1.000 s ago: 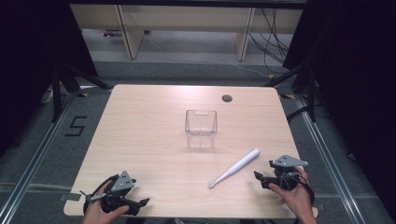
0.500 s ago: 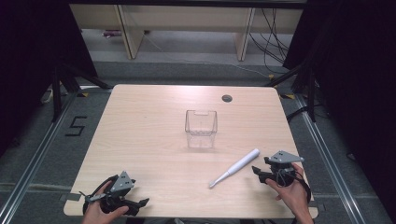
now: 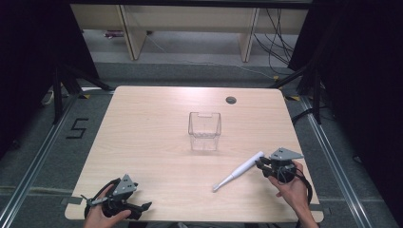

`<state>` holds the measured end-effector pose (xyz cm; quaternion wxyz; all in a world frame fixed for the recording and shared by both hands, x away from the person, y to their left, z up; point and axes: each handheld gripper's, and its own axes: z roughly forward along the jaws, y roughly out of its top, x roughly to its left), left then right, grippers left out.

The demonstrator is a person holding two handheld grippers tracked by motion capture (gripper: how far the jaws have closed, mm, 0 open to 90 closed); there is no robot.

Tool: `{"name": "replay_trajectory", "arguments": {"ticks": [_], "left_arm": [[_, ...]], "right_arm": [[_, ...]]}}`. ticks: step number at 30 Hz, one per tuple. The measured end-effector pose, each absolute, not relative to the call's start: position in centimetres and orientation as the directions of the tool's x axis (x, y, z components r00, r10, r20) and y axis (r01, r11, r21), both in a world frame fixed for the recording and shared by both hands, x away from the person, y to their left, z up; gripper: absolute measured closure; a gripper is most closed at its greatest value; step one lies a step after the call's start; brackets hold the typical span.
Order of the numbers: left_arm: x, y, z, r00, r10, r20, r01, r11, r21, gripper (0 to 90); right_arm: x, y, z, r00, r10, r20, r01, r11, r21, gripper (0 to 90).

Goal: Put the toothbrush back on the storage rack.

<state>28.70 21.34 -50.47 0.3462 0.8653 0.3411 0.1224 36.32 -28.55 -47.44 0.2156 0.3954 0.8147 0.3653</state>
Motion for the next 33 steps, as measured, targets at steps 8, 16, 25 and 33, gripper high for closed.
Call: {"name": "replay_trajectory", "arguments": {"ticks": [8,16,25,33], "left_arm": [[28.7,21.3,-50.5,0.734,0.679,-0.031,0.511,-0.521,0.684,15.3],[28.7,21.3,-50.5,0.741,0.671,-0.023,0.502,-0.530,0.683,15.2],[28.7,21.3,-50.5,0.744,0.668,-0.023,0.500,-0.533,0.683,15.3],[28.6,21.3,-50.4,0.742,0.670,-0.028,0.499,-0.524,0.690,15.2]], "right_arm": [[38.4,-27.4,-47.8,-0.604,0.793,-0.075,0.485,0.441,0.755,88.5],[40.1,-27.3,-48.2,-0.584,0.808,-0.079,0.495,0.431,0.754,89.7],[41.2,-27.2,-48.6,-0.581,0.810,-0.071,0.528,0.442,0.725,89.5],[41.6,-27.6,-48.9,-0.574,0.816,-0.070,0.551,0.448,0.704,88.5]]}}
